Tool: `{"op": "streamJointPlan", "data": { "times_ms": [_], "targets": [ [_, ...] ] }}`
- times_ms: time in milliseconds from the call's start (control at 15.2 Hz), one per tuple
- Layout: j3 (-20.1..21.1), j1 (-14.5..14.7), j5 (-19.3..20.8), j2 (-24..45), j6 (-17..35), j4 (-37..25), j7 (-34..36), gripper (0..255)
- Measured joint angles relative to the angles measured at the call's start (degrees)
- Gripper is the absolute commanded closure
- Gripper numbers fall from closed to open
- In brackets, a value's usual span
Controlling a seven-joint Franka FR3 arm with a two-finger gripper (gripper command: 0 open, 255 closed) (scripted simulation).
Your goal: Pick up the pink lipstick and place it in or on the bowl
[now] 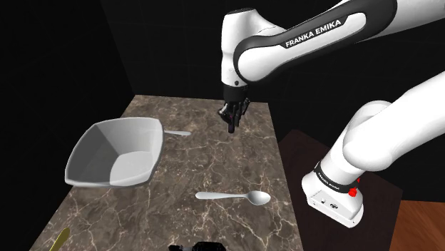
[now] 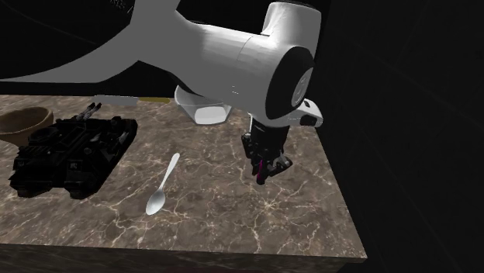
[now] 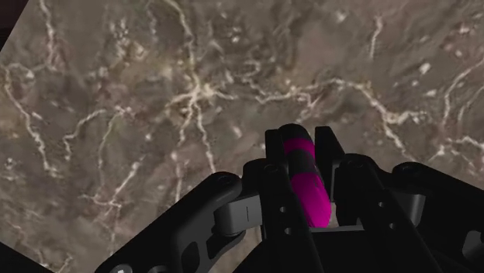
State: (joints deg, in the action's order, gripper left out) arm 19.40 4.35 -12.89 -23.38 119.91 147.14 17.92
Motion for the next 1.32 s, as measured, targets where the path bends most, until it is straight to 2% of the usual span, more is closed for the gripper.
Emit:
{"op": "streamJointPlan", "data": {
  "times_ms": [1320],
  "targets": [
    [-2.3,-0.3,1.1,-5.4,-16.6,-11.2,0.6,255]
  ]
}}
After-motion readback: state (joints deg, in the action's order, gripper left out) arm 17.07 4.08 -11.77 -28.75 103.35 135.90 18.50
